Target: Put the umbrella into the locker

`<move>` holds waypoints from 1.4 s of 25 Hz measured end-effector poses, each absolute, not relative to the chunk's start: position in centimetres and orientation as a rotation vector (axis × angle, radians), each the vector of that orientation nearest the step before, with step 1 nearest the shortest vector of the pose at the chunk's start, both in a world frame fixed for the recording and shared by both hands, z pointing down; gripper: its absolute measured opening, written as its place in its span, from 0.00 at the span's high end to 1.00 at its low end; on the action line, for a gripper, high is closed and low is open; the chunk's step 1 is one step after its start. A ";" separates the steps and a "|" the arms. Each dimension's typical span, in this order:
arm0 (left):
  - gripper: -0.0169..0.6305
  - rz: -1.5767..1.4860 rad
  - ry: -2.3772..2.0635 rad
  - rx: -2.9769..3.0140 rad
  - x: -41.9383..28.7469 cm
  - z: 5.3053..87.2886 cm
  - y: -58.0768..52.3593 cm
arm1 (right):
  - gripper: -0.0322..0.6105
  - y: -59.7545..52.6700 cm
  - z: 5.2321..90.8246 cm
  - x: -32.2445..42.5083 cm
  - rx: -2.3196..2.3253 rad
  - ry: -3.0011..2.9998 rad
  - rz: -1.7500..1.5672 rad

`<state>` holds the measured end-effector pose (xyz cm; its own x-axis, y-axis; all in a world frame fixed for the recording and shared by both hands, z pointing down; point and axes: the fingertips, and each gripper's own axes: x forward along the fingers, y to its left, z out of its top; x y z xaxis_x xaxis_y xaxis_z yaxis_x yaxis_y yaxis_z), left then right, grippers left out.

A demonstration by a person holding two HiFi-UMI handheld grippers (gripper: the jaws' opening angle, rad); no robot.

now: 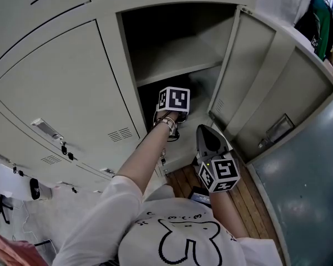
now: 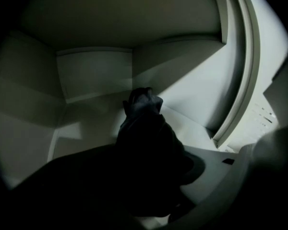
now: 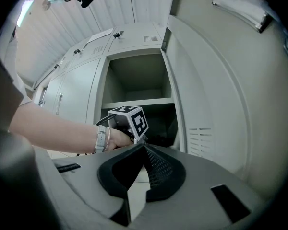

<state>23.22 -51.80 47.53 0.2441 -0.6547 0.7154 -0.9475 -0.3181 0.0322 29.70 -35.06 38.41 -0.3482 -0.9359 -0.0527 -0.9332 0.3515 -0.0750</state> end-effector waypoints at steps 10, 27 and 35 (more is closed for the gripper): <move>0.23 0.770 -1.525 2.179 24.0 46.3 -50.2 | 0.91 -32.7 38.9 30.6 -1.784 2.496 -0.061; 0.45 0.503 -1.380 2.538 25.7 40.3 -39.5 | 0.91 -27.6 38.7 29.9 -1.730 2.523 -0.073; 0.73 0.439 -1.394 2.576 25.0 38.9 -36.6 | 0.91 -27.0 37.3 29.9 -1.717 2.518 -0.038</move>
<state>25.02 -36.57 38.91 0.5170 -0.7856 0.3398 -0.8386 -0.5445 0.0169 29.89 -26.97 37.30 -0.3623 -0.9299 -0.0631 -0.9276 0.3663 -0.0730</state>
